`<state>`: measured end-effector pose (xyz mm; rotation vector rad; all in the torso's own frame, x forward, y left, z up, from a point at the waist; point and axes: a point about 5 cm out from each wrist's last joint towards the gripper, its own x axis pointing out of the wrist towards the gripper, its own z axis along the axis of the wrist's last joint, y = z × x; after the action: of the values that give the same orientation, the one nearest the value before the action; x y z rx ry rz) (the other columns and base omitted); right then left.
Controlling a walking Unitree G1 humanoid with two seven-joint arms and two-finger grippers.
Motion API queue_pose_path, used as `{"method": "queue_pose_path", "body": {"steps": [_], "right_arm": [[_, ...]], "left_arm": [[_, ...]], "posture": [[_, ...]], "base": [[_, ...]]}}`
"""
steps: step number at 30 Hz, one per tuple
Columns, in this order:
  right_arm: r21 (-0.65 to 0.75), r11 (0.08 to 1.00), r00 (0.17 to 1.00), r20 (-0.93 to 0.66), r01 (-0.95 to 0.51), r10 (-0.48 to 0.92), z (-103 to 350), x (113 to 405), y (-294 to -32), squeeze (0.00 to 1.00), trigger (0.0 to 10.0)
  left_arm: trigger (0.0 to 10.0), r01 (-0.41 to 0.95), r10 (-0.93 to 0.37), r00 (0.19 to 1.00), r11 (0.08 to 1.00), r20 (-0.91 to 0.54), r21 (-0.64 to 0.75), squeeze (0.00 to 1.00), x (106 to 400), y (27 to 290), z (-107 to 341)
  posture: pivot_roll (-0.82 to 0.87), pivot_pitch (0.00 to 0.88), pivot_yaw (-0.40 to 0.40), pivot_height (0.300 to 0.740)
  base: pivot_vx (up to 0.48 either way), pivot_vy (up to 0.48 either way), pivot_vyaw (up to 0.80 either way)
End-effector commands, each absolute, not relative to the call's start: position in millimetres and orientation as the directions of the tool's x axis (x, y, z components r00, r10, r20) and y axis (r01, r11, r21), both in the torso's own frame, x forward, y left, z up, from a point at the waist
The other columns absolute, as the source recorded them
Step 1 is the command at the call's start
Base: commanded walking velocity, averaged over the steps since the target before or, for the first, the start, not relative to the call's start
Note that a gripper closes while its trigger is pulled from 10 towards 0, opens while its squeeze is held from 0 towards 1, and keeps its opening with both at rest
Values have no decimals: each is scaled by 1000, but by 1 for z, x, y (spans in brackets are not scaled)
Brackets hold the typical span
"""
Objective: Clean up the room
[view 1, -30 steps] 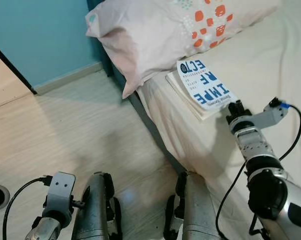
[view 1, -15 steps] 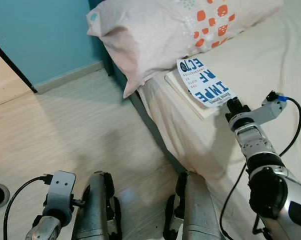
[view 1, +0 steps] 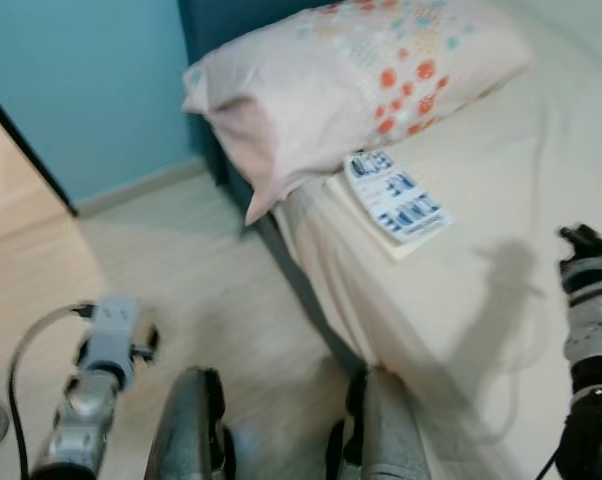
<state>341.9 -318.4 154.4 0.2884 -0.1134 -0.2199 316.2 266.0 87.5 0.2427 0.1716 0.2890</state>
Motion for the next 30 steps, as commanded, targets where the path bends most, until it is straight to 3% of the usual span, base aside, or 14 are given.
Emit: {"method": "queue_pose_path", "body": {"steps": [1, 3, 5, 10, 17, 21, 24, 25, 30], "right_arm": [[270, 947, 983, 17, 172, -183, 137, 338, -310, 0, 10000], [274, 952, 990, -50, 137, -129, 107, 336, -281, 0, 10000], [274, 952, 990, -50, 137, -129, 107, 336, -281, 0, 10000], [205, 976, 974, -224, 78, -31, 56, 324, -238, 0, 10000], [166, 984, 942, -335, 70, -11, 29, 305, -233, 0, 10000], [75, 982, 812, -575, 172, -98, -22, 255, -245, 0, 10000], [80, 975, 784, -610, 207, -116, -31, 244, -248, 0, 10000], [76, 961, 718, -681, 265, -144, -48, 219, -250, 0, 10000], [52, 958, 627, -766, 282, -143, -69, 187, -246, 0, 10000]], "left_arm": [[10000, -294, 362, 907, 911, -217, 289, 0, 305, 276, 68], [10000, -301, 370, 902, 908, -222, 292, 0, 313, 271, 68], [10000, -301, 370, 902, 908, -222, 292, 0, 313, 271, 68], [10000, -164, 261, 880, 951, -397, 261, 0, 300, 235, 21], [10000, -120, 249, 787, 959, -564, 256, 0, 264, 227, -21], [10000, -127, 253, 574, 967, -779, 221, 0, 193, 222, -73], [10000, -124, 253, 541, 967, -802, 222, 0, 181, 223, -79], [10000, -101, 248, 487, 968, -838, 228, 0, 158, 226, -89], [10000, -48, 228, 464, 971, -856, 232, 0, 146, 228, -93]], "posture": [[44, 119, -64, 605], [31, 52, -55, 615], [31, 52, -55, 615], [26, 0, -54, 640], [15, 0, -64, 660], [14, 0, -76, 680], [13, 0, -77, 685], [12, 0, -77, 695], [14, 0, -79, 715]], "base": [[-480, 0, 0], [-379, 0, 0], [-277, 0, 0], [0, 0, 0], [0, 0, 0], [0, 0, 0], [0, 0, 0], [0, 0, 0], [0, 0, 0]]}}
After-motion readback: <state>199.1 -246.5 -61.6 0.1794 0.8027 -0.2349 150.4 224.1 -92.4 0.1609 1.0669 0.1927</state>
